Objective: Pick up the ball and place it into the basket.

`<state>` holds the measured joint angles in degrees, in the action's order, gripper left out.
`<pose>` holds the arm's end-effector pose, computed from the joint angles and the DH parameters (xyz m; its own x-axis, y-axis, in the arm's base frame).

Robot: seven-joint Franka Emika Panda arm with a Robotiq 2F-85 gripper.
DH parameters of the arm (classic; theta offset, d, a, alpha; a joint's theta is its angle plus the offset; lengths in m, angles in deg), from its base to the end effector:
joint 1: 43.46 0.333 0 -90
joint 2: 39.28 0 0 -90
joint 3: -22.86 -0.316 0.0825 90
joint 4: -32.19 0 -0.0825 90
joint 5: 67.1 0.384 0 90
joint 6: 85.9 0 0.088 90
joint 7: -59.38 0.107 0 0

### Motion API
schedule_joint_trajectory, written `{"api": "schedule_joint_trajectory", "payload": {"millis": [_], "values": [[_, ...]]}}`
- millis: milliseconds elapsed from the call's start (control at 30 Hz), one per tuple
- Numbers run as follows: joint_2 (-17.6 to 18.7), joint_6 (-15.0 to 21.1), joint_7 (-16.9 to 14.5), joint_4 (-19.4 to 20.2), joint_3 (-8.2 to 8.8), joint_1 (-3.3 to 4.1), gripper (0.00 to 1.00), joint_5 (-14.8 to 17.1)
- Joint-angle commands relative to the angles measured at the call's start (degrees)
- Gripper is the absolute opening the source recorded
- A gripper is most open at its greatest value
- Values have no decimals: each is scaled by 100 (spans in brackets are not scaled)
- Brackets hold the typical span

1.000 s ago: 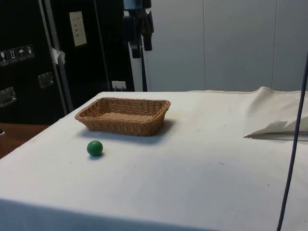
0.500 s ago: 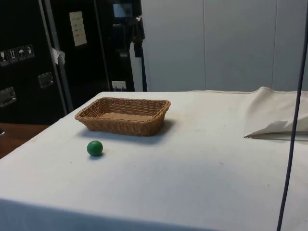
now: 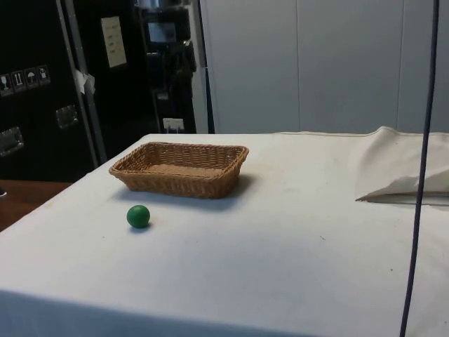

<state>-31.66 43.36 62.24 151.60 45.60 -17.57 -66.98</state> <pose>0.5706 0.0353 0.3722 0.9986 0.0094 0.0515 0.0070 -0.9989 0.0471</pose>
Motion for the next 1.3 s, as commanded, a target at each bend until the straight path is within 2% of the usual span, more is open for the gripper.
{"api": "schedule_joint_trajectory", "payload": {"millis": [0, 267, 300, 333, 567, 600, 633, 800, 933, 967, 1000, 1200, 1233, 1267], "values": [[92, 92, -46, -40, -29, -6, 100, 143], [481, 453, -166, -206, -92, -17, 100, 567], [453, 418, -115, -189, -57, 0, 100, 464], [521, 487, -178, -223, -97, -17, 100, 613], [865, 762, -252, -378, -172, -23, 100, 917], [837, 733, -195, -350, -132, 0, 100, 814], [911, 791, -258, -401, -183, -23, 100, 945], [1220, 963, -292, -550, -252, -29, 100, 1152], [1432, 1060, -309, -642, -309, -34, 100, 1261], [1369, 1014, -241, -613, -241, 0, 100, 1140], [1478, 1083, -315, -659, -321, -34, 100, 1289], [1805, 1238, -384, -791, -407, -40, 100, 1484], [1765, 1197, -315, -768, -338, 0, 100, 1381], [1839, 1261, -395, -808, -418, -46, 100, 1513]]}}
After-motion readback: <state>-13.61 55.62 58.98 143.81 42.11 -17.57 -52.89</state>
